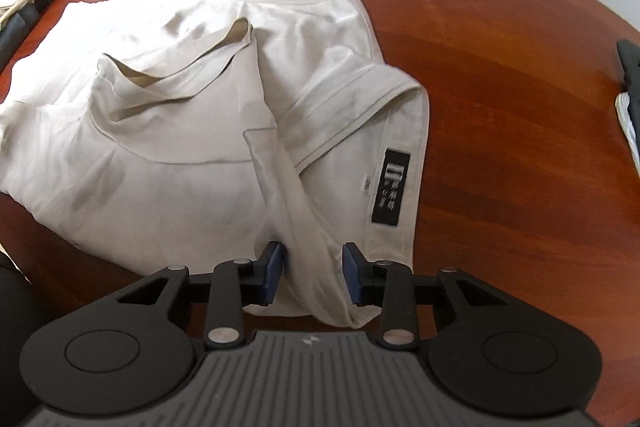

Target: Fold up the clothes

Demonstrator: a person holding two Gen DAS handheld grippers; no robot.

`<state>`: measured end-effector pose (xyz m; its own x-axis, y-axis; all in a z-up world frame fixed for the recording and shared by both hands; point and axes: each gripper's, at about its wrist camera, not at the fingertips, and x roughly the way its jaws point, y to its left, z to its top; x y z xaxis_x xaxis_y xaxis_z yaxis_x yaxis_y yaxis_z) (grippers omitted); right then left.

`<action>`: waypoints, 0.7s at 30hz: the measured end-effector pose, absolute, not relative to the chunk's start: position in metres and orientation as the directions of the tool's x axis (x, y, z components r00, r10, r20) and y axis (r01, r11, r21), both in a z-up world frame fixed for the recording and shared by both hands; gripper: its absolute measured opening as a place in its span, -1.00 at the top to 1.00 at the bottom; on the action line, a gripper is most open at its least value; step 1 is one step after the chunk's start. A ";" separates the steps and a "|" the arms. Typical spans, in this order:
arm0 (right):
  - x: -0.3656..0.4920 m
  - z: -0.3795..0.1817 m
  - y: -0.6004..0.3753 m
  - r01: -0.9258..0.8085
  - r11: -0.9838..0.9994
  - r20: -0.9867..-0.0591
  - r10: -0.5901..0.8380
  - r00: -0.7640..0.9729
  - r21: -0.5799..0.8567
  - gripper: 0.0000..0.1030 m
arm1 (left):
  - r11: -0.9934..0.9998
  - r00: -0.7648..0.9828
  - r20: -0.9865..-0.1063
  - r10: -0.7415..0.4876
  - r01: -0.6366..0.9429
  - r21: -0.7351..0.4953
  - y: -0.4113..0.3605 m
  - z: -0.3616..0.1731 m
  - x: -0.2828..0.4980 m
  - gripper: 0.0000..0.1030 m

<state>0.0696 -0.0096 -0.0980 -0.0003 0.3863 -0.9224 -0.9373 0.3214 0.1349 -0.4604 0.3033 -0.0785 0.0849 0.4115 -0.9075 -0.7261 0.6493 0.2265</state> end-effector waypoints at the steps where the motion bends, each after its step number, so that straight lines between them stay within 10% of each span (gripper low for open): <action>1: 0.071 -0.096 -0.009 -0.938 0.318 -0.921 0.389 0.000 0.134 0.24 | 0.649 0.086 -0.909 0.408 -0.728 0.222 0.300 -0.078 -0.463 -0.27; 17: 0.066 -0.076 0.034 -0.959 0.255 -0.916 0.401 -0.013 0.125 0.11 | 0.604 0.099 -0.904 0.415 -0.773 0.193 0.299 -0.090 -0.507 -0.28; 21: 0.063 -0.083 0.038 -0.954 0.270 -0.922 0.387 -0.015 0.129 0.10 | 0.607 0.154 -0.920 0.359 -0.788 0.105 0.323 -0.101 -0.510 -0.01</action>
